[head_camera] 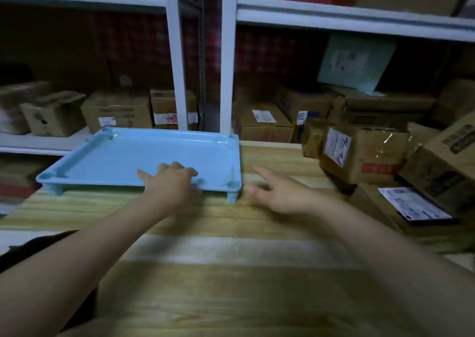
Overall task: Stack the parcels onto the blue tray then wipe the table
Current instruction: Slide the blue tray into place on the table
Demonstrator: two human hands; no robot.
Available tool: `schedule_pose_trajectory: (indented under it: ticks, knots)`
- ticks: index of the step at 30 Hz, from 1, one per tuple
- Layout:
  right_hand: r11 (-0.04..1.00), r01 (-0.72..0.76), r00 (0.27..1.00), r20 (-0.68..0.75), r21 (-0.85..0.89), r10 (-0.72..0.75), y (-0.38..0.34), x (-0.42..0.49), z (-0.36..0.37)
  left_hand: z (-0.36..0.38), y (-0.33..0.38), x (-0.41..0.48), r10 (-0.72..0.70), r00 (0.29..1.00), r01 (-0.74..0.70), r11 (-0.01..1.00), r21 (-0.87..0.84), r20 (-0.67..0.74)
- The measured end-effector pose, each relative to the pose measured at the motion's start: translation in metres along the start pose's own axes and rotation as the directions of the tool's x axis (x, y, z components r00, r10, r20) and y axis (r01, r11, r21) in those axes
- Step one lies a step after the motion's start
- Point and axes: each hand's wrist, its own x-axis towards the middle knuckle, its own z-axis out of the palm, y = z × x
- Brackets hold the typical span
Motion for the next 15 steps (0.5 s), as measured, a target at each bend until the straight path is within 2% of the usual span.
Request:
schedule_pose_trajectory:
  ticks: [3,6,10,13,15]
  knots:
    - [0.974,-0.018,0.999,-0.023,0.226,0.024,-0.012,0.006,0.012,-0.002,-0.025,-0.004,-0.122,0.992,0.123,0.992,-0.017,0.046]
    - [0.916,-0.032,0.999,-0.023,0.401,0.045,-0.027,0.012,0.021,0.0,-0.036,-0.006,-0.122,0.99,0.125,0.991,-0.044,0.07]
    - [0.881,-0.084,0.989,-0.066,0.465,0.129,-0.029,0.021,0.03,-0.002,-0.036,-0.004,-0.111,0.994,0.111,0.994,-0.003,0.001]
    - [0.82,-0.132,0.973,-0.087,0.558,0.215,-0.024,0.025,0.029,0.001,-0.029,0.0,-0.066,0.997,0.064,0.997,-0.045,-0.05]
    - [0.827,-0.148,0.96,-0.123,0.542,0.253,-0.017,0.021,0.023,0.002,-0.017,0.001,-0.02,0.997,0.014,0.997,-0.075,-0.075]
